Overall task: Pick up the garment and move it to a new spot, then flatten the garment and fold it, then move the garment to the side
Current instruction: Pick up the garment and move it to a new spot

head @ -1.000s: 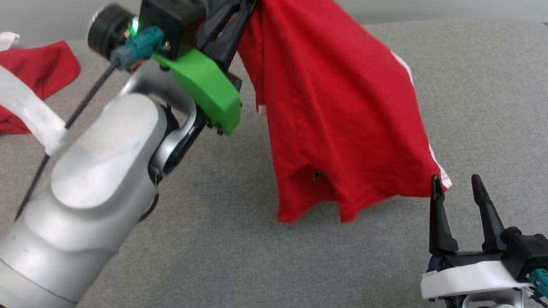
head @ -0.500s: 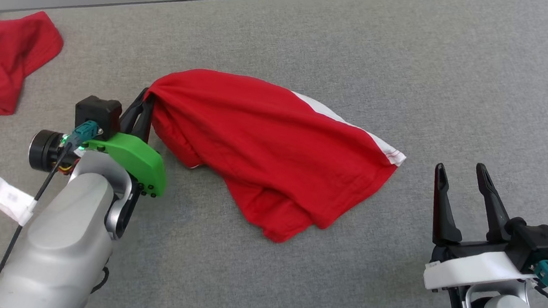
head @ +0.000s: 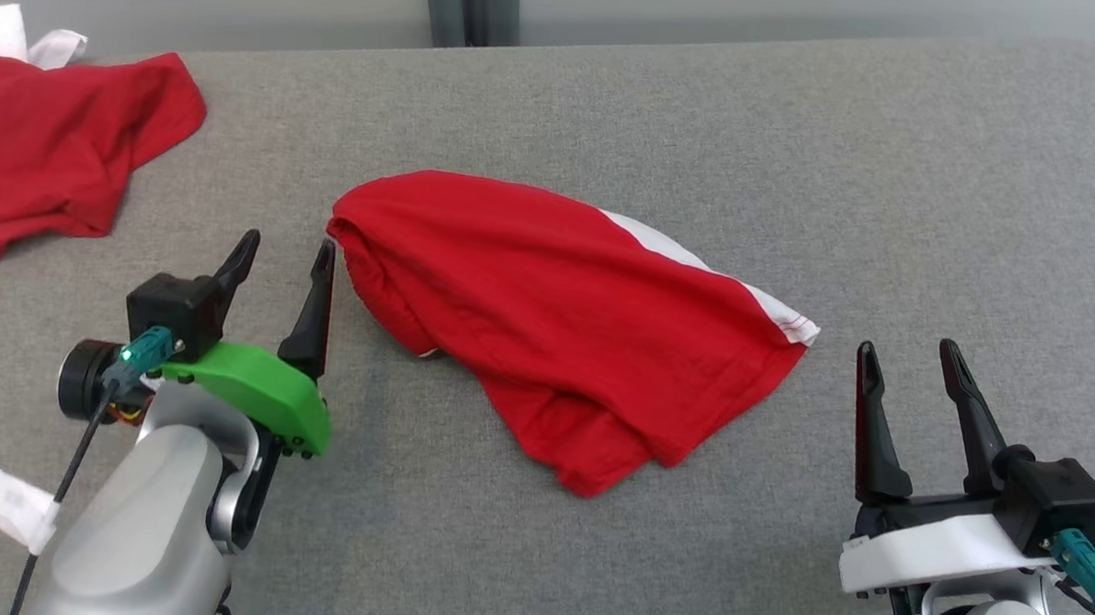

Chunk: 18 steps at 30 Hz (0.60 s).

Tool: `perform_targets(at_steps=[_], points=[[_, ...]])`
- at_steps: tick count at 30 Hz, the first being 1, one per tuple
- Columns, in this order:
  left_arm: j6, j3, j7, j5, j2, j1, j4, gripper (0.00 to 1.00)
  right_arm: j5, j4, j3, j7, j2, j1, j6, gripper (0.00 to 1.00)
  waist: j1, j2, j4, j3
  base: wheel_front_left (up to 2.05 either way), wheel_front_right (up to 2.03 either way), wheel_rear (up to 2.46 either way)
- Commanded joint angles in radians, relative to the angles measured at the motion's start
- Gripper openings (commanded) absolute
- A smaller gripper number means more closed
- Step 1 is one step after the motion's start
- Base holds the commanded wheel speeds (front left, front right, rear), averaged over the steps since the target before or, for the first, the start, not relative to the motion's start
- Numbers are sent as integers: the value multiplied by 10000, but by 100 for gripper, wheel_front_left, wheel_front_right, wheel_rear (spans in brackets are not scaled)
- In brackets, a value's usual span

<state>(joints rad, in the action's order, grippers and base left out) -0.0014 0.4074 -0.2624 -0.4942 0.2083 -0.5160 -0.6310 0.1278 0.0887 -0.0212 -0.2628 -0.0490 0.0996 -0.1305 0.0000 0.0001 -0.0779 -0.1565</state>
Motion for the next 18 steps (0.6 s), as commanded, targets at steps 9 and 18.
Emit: perform_targets(at_steps=[9,18], points=[[-32,-1340,-22,779,-373,1989,1612,100,-186,12,-6,-31,-25,-355,-4,100,0,-1,406,858,0,0,0],[-58,-2404,-22,1527,-959,3772,3088,100,-132,-114,20,-31,-23,-732,-4,100,0,-1,630,1276,0,0,0]])
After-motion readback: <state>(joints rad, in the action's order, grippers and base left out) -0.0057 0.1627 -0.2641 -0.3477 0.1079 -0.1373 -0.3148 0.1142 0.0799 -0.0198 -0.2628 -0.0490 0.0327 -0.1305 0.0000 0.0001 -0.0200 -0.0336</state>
